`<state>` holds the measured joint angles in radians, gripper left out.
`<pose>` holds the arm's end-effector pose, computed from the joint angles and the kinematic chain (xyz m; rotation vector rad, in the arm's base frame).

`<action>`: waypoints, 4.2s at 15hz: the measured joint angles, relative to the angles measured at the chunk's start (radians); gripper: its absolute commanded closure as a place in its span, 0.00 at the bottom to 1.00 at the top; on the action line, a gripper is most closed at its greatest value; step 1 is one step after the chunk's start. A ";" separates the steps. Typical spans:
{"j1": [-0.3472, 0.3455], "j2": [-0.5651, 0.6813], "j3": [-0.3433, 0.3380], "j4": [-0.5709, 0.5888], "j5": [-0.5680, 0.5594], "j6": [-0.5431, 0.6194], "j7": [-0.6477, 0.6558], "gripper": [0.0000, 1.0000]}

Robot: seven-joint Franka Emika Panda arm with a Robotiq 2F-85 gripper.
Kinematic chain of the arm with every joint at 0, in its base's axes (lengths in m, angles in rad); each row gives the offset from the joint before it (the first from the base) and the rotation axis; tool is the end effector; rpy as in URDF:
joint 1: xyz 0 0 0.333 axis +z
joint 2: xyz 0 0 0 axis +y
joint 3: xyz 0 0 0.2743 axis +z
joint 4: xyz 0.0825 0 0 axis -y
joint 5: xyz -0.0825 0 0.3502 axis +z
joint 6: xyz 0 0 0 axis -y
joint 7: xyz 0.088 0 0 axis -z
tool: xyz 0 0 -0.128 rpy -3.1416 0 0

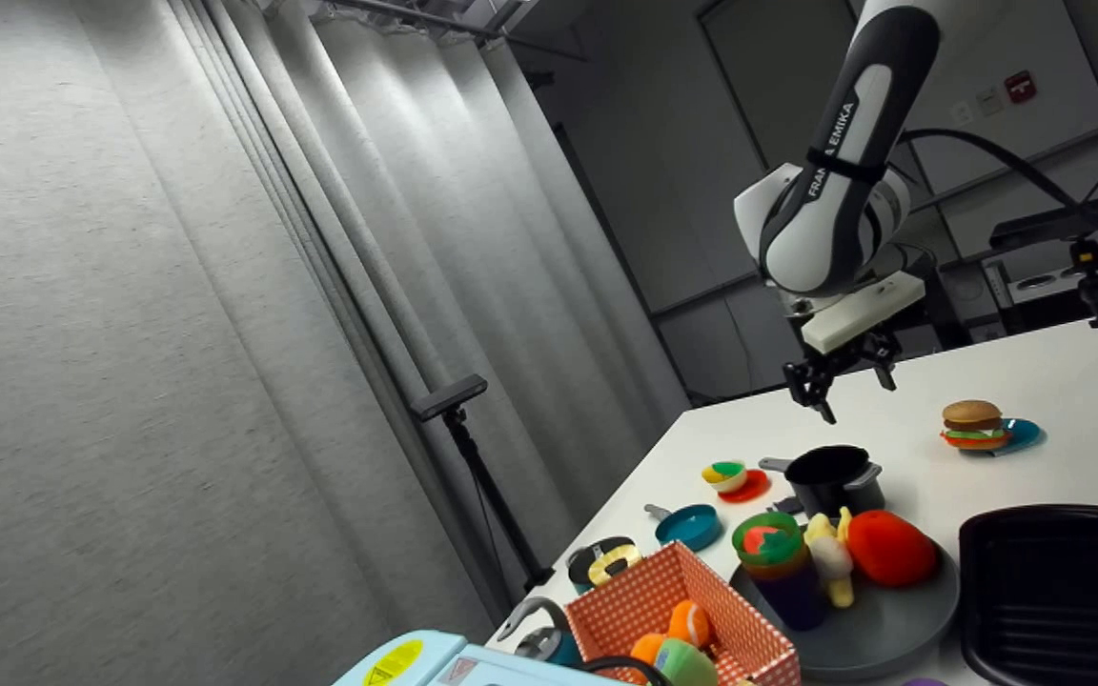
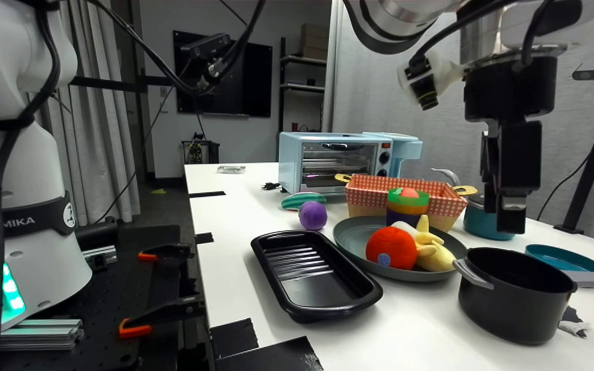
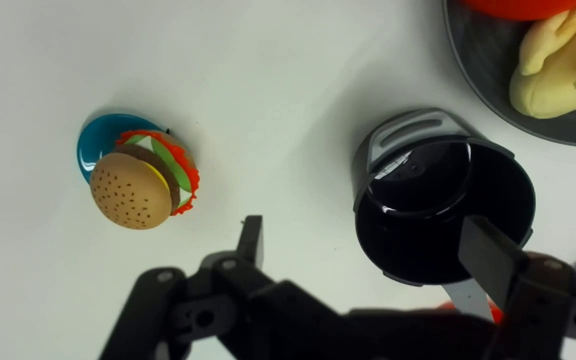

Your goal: Move the black pot forwards

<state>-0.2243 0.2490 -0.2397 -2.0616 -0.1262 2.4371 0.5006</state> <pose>0.5057 -0.2535 0.2916 2.7175 -1.2507 0.2005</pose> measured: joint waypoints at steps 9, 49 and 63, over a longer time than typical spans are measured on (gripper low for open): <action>0.028 0.125 -0.013 0.076 0.009 0.001 0.081 0.00; 0.045 0.272 -0.057 0.166 0.135 0.064 0.082 1.00; 0.003 0.208 -0.057 0.184 0.136 0.056 -0.201 0.99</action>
<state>-0.2211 0.4565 -0.2968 -1.8775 0.0102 2.4935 0.2998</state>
